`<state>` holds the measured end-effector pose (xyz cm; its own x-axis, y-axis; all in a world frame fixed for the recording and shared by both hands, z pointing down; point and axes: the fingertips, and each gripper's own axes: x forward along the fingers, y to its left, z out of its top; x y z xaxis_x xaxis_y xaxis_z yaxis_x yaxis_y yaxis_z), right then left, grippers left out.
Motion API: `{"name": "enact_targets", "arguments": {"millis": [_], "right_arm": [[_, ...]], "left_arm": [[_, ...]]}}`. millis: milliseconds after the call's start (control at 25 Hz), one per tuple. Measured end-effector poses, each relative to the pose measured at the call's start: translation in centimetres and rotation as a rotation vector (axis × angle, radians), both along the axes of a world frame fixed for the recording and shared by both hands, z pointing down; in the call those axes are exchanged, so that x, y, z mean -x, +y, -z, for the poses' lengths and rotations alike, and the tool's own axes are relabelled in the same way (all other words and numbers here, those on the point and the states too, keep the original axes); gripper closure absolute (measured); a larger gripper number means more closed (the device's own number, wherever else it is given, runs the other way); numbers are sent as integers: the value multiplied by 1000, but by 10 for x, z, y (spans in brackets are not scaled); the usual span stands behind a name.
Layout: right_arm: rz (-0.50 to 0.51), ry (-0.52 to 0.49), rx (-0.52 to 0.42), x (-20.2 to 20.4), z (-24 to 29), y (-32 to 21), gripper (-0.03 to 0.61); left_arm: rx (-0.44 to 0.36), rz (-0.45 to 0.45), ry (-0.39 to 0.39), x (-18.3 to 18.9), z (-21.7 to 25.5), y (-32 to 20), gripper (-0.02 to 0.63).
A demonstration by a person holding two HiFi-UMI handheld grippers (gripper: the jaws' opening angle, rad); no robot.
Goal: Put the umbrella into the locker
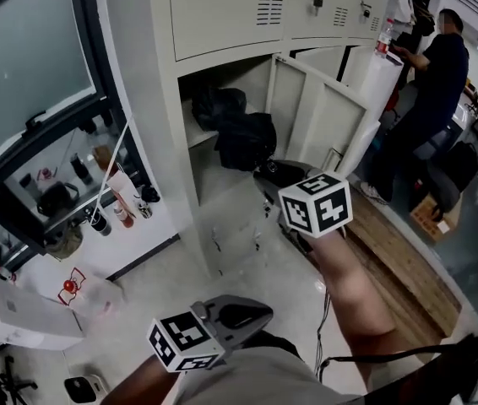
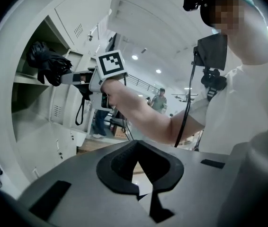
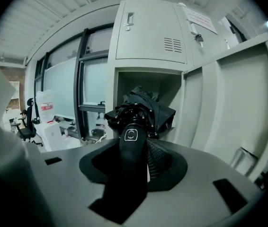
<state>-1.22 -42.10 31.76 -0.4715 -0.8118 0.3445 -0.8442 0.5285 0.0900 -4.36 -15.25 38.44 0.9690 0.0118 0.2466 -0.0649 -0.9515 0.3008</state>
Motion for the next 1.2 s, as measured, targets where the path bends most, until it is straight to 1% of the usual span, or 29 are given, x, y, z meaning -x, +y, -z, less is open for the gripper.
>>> {"name": "enact_targets", "arguments": {"millis": [120,320,520,760,960,1080,1200], "right_arm": [[10,-13,-15,12,10,-47,426],[29,-13,-17,32,18,-120,426],[70,-2,-5,51,13,-174,426],[95,-3,22,71,3,-218,426],[104,18,29,80,2,-243,426],[110,37,46,85,0,-254,426],[118,77,70,87,-5,-261,426]], "left_arm": [[20,28,8,3,4,-28,604],[0,90,4,5,15,-71,604],[8,151,10,3,18,-106,604],[10,209,1,0,18,-134,604],[18,253,-3,0,15,-147,604],[20,274,0,0,14,-154,604],[19,290,9,-1,16,-161,604]]}}
